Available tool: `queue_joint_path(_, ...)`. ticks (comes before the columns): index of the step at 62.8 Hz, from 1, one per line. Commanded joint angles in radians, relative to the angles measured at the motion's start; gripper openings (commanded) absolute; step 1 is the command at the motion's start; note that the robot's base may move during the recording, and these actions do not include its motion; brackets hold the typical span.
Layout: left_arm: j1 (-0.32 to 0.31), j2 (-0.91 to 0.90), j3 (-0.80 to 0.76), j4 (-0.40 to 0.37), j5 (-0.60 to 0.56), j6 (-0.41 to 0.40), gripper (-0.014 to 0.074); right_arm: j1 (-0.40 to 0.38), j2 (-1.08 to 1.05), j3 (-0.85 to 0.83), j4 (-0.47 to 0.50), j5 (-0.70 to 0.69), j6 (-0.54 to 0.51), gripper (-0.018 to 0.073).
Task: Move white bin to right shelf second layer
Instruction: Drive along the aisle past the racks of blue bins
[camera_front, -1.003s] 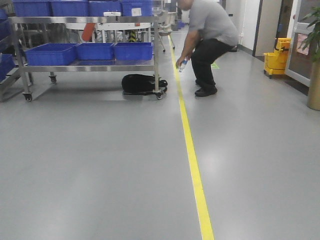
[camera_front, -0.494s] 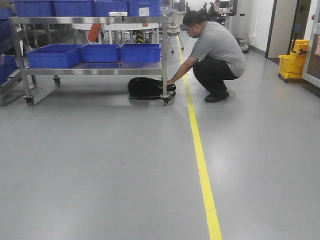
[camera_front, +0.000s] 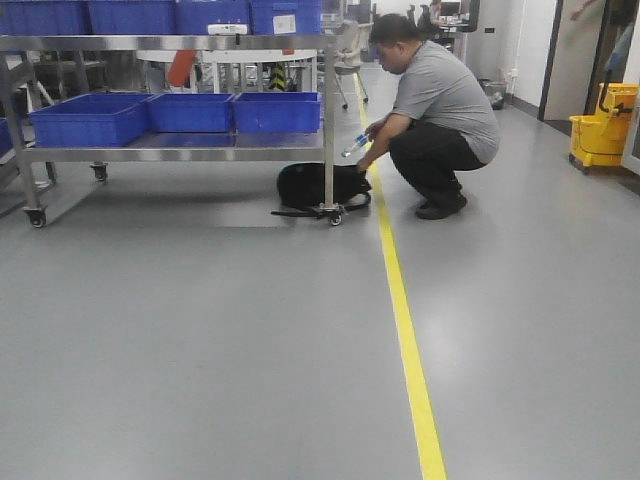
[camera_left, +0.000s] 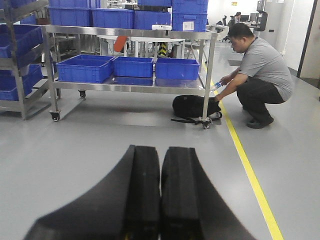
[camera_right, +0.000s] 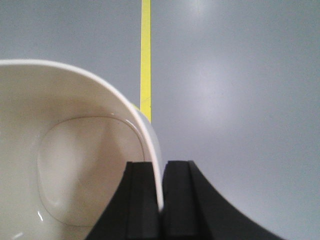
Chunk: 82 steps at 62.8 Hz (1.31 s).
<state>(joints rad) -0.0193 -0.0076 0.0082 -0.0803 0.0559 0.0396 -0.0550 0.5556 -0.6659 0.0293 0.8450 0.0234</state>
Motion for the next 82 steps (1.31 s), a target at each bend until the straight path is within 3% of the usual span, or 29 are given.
queue_joint_path(1,-0.006,-0.015,0.027,-0.005,-0.082,-0.005,0.0085,-0.007,0.003,-0.030,0.005,-0.080,-0.004,0.0049)
queue_joint_path(82,-0.006,-0.015,0.027,-0.005,-0.082,-0.005,0.0085,-0.007,0.003,-0.030,0.005,-0.080,-0.004,0.0049)
